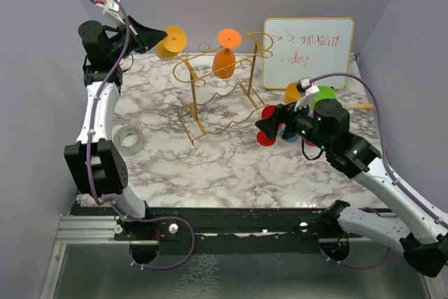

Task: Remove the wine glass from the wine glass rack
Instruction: Pick up the wine glass from the wine rack.

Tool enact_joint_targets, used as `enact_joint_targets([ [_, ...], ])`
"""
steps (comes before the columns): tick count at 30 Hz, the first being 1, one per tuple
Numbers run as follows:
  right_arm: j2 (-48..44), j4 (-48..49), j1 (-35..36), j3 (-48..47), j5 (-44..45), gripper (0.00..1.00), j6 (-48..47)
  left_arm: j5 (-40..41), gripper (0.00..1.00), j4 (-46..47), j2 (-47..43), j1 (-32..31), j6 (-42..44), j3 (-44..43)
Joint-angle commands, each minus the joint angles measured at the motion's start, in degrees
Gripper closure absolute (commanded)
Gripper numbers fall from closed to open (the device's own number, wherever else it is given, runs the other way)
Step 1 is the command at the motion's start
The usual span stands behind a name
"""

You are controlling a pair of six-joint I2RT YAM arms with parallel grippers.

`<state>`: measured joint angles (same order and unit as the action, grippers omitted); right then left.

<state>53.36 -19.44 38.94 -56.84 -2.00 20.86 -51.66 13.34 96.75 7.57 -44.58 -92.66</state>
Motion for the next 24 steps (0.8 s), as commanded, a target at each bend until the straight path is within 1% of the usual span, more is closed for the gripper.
enact_joint_targets([
  [1,-0.22,-0.52,-0.06,-0.93,0.95,0.15,-1.15,8.46,1.00,-3.74,-10.55,3.80,7.57,6.88],
  [5,-0.45,0.29,0.01,-0.27,0.73,0.14,-1.43,18.81,1.00,-12.91,-19.62,4.47,18.22,10.85],
  [7,-0.29,0.63,0.04,-0.26,0.32,0.14,-1.44,22.25,1.00,-17.57,-23.03,4.49,21.48,12.13],
  [9,0.01,1.18,-0.03,-0.08,-0.36,0.14,-1.31,24.19,1.00,-19.56,-26.59,4.53,22.75,15.02],
  [13,0.48,2.43,-0.02,0.66,-1.43,0.14,-0.93,22.99,1.00,-20.45,-33.54,4.47,21.83,22.85],
  [16,0.86,3.11,-0.05,0.92,-2.35,0.14,-0.70,18.49,1.00,-21.16,-38.02,4.46,17.17,28.68],
  [18,1.10,3.92,0.00,1.21,-3.08,0.14,-0.36,16.11,1.00,-19.55,-41.44,3.99,14.47,32.87],
  [20,1.15,4.53,-0.05,1.67,-4.10,0.14,-0.06,16.86,1.00,-21.86,-43.64,3.47,16.15,34.31],
  [22,1.19,5.31,-0.04,2.12,-4.82,0.14,0.03,18.85,1.00,-26.95,-44.65,2.48,19.04,33.93],
  [24,1.18,6.54,-0.06,2.54,-5.02,0.14,0.43,18.83,1.00,-28.21,-46.03,1.77,19.33,35.00],
])
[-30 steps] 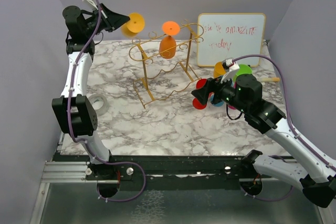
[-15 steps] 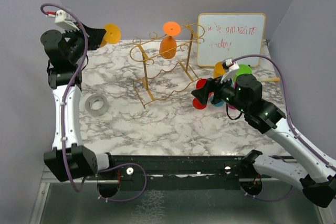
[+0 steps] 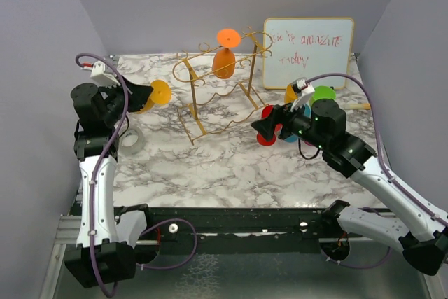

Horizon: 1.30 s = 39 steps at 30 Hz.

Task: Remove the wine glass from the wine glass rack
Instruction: Pick up the wine glass from the wine rack, then place the wine glass at the center of the board.

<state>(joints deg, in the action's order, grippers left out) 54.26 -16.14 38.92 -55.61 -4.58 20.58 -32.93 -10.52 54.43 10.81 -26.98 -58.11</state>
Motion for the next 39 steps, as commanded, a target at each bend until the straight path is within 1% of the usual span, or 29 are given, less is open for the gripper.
enact_joint_targets([
  [1,0.32,3.98,-0.03,1.45,-2.67,0.14,0.84,-0.26,1.00,-3.97,-4.07,-1.89,1.11,1.24],
  [4,1.06,6.18,0.02,2.07,-4.69,0.14,1.53,-3.23,1.00,-0.57,-4.35,-2.85,-2.43,4.82],
  [7,2.28,6.70,-0.03,2.01,-6.65,0.14,1.74,-5.21,1.00,-0.45,-6.21,-4.51,-3.17,8.52],
  [9,2.80,7.05,0.02,2.27,-6.84,0.14,1.74,-5.12,1.00,0.06,-8.10,-6.11,-6.14,11.48],
  [13,3.49,10.60,-0.05,3.50,-8.33,0.14,3.41,-1.12,1.00,2.09,-11.63,-14.15,-9.74,16.18],
  [15,3.60,13.62,-0.01,4.11,-13.36,0.14,4.07,-0.04,1.00,3.28,-12.73,-16.88,-11.01,17.11],
  [17,3.37,16.51,0.00,4.72,-15.98,0.14,5.56,-1.58,1.00,4.29,-13.07,-18.52,-12.03,17.20],
  [20,3.46,19.73,0.02,5.41,-16.95,0.14,7.22,-1.96,1.00,4.35,-14.44,-19.69,-13.08,17.42],
  [24,5.91,20.51,0.02,5.24,-18.15,0.14,8.83,-3.38,1.00,6.36,-15.69,-20.91,-15.16,18.72],
  [26,7.70,20.66,0.02,4.54,-19.85,0.14,9.53,-4.63,1.00,9.57,-15.26,-21.72,-18.10,19.84],
  [29,10.25,21.02,0.02,3.26,-23.00,0.14,11.85,-5.18,1.00,21.89,-15.10,-23.85,-26.10,24.08],
  [30,10.77,21.51,0.00,2.97,-24.06,0.15,12.60,-4.36,1.00,24.00,-14.99,-25.07,-27.32,24.84],
  [32,11.82,23.25,-0.01,2.84,-26.70,0.17,14.23,-1.95,1.00,24.40,-14.61,-28.02,-26.62,24.86],
  [36,13.38,29.85,0.02,3.85,-33.06,0.22,17.93,1.43,1.00,24.50,-12.32,-33.91,-24.96,23.63],
  [38,14.15,32.04,0.02,4.39,-35.89,0.27,19.71,2.84,1.00,24.56,-10.79,-36.47,-24.21,22.64],
  [39,14.52,31.52,0.02,4.23,-36.12,0.30,19.66,3.80,1.00,24.65,-10.39,-37.42,-23.78,22.15],
])
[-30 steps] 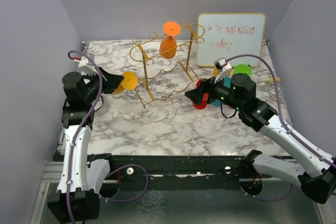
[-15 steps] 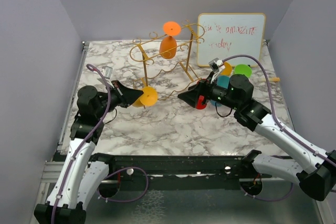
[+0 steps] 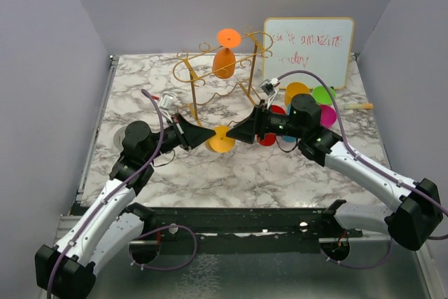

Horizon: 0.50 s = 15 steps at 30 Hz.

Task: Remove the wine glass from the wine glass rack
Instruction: Place the wine glass at the center of the board.

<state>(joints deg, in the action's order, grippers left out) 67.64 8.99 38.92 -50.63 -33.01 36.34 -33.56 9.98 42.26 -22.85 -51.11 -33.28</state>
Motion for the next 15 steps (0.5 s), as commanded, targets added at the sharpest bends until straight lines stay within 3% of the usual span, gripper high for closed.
enact_joint_targets([
  [1,1.37,4.90,0.02,-1.50,-7.06,0.32,3.57,5.21,1.00,4.25,2.11,-4.53,0.77,-3.12],
  [15,0.62,0.35,0.02,-2.25,-5.26,0.59,1.38,8.64,1.00,4.44,1.12,-5.54,1.94,-2.02],
])
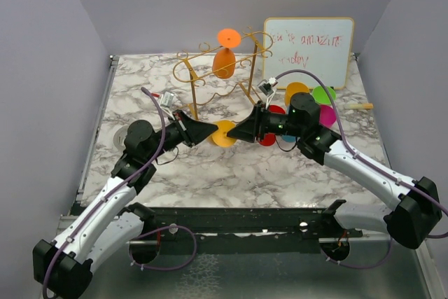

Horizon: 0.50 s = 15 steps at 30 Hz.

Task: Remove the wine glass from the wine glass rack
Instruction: Place the wine glass at the center of the board.

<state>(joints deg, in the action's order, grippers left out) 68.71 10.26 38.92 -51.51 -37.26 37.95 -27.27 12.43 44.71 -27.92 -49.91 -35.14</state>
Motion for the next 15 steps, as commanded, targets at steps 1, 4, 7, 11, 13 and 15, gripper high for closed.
enact_joint_targets([
  [1,-0.21,-0.45,0.02,-1.32,-1.60,0.60,-0.02,2.37,1.00,1.99,-1.31,-0.47,0.74,-0.23],
  [4,0.27,2.23,0.02,-0.79,-3.60,0.72,1.30,2.43,1.00,1.99,-1.06,-0.47,0.89,-0.14],
  [7,0.31,3.11,0.02,-0.54,-3.76,0.87,1.45,2.02,1.00,2.14,-0.47,-0.55,1.16,0.19],
  [11,0.24,1.68,0.02,-0.90,-2.15,0.99,0.58,-1.91,1.00,2.34,3.15,-0.55,2.30,-0.50],
  [13,0.09,0.68,0.02,-1.07,-1.63,0.99,0.07,-3.83,0.96,2.04,4.08,-0.55,4.34,-1.59],
  [15,-0.33,-0.09,0.02,-1.09,-0.80,1.00,-0.39,-7.00,0.83,1.05,4.90,-0.55,7.83,-2.83],
])
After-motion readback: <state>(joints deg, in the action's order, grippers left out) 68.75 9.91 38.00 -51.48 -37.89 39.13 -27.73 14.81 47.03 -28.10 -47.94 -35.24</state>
